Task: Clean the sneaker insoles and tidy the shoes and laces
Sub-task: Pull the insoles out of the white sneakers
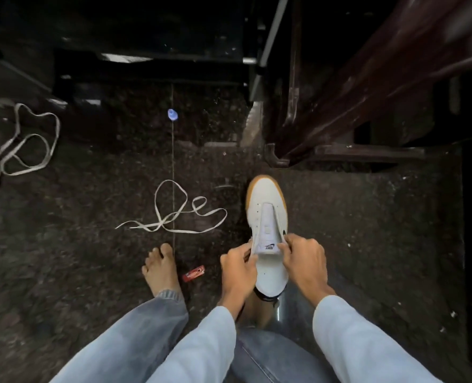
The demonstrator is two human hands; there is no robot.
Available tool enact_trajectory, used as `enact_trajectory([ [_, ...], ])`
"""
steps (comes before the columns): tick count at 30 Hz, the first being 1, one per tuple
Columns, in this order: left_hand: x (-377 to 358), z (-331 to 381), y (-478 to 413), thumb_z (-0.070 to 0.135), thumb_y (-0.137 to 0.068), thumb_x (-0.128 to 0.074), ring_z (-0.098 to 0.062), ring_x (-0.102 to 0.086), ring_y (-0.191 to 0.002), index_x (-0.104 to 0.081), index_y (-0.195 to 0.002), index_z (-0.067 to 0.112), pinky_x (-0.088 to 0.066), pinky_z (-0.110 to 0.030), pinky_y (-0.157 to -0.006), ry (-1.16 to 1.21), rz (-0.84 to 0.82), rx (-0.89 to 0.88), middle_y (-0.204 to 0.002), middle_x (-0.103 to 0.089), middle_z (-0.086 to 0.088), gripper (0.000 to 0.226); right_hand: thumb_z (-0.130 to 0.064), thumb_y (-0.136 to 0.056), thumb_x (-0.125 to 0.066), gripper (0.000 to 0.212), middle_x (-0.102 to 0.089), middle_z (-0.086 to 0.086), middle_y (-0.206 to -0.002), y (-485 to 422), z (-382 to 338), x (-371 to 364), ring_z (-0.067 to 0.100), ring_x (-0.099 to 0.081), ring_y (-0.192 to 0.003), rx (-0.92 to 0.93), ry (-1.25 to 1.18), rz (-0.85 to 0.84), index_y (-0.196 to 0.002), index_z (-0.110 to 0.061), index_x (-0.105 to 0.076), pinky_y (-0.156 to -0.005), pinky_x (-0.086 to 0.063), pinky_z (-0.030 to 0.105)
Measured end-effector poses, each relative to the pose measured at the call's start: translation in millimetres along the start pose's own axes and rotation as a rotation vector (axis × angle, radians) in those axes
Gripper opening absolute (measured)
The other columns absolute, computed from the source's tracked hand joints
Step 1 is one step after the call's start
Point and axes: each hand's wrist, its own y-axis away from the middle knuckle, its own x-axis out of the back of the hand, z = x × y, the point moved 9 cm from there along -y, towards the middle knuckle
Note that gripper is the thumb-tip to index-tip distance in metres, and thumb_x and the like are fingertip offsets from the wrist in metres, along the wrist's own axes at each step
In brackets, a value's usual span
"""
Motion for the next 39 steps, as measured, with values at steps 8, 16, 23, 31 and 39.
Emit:
enact_trajectory([
  [8, -26, -36, -47, 0.003, -0.089, -0.065, -0.004, -0.073, -0.102, -0.076, -0.116, 0.019, -0.06, -0.029, -0.092, -0.048, 0.025, -0.012, -0.109, -0.079, 0.005, 0.033, -0.028, -0.095, -0.058, 0.019, -0.073, 0.014, -0.087, -39, 13, -49, 0.035, -0.068, -0.083, 0.018, -0.014, 0.017, -0.097, -0.012, -0.068, -0.066, -0.05, 0.035],
  [16, -37, -48, -49, 0.0, -0.091, -0.069, -0.007, -0.071, -0.105, -0.072, -0.122, 0.009, -0.056, -0.022, -0.096, -0.022, -0.051, 0.064, -0.115, -0.077, -0.003, 0.032, -0.023, -0.095, -0.058, 0.017, -0.073, 0.016, -0.089, -38, 23, -60, 0.038, -0.067, -0.08, 0.0, -0.081, 0.037, -0.103, -0.011, -0.066, -0.062, -0.049, 0.037],
  [23, 2, -2, -15, 0.008, -0.096, -0.063, -0.007, -0.056, -0.124, -0.056, -0.143, 0.011, -0.042, -0.014, -0.105, -0.099, -0.115, 0.033, -0.137, -0.065, -0.001, 0.048, -0.018, -0.093, -0.057, 0.018, -0.073, 0.01, -0.097, -2, -4, -11, 0.029, -0.068, -0.084, -0.038, -0.242, 0.068, -0.108, -0.015, -0.065, -0.068, -0.056, 0.036],
  [31, 116, 105, 54, 0.01, -0.098, -0.061, -0.007, -0.057, -0.128, -0.053, -0.144, 0.017, -0.046, -0.012, -0.099, 0.059, 0.019, -0.003, -0.141, -0.061, 0.005, 0.047, -0.025, -0.092, -0.065, 0.037, -0.066, 0.001, -0.119, 73, -93, 106, 0.013, -0.063, -0.101, -0.016, -0.534, 0.139, -0.127, -0.014, -0.059, -0.09, -0.053, 0.031],
  [39, 260, 237, 113, 0.008, -0.098, -0.059, -0.001, -0.062, -0.117, -0.061, -0.137, 0.023, -0.04, 0.008, -0.08, 0.182, 0.169, -0.124, -0.129, -0.066, 0.009, 0.041, -0.021, -0.089, -0.068, 0.033, -0.067, -0.006, -0.106, 129, -190, 254, -0.002, -0.061, -0.087, 0.029, -0.695, 0.258, -0.122, -0.016, -0.063, -0.08, -0.047, 0.009],
])
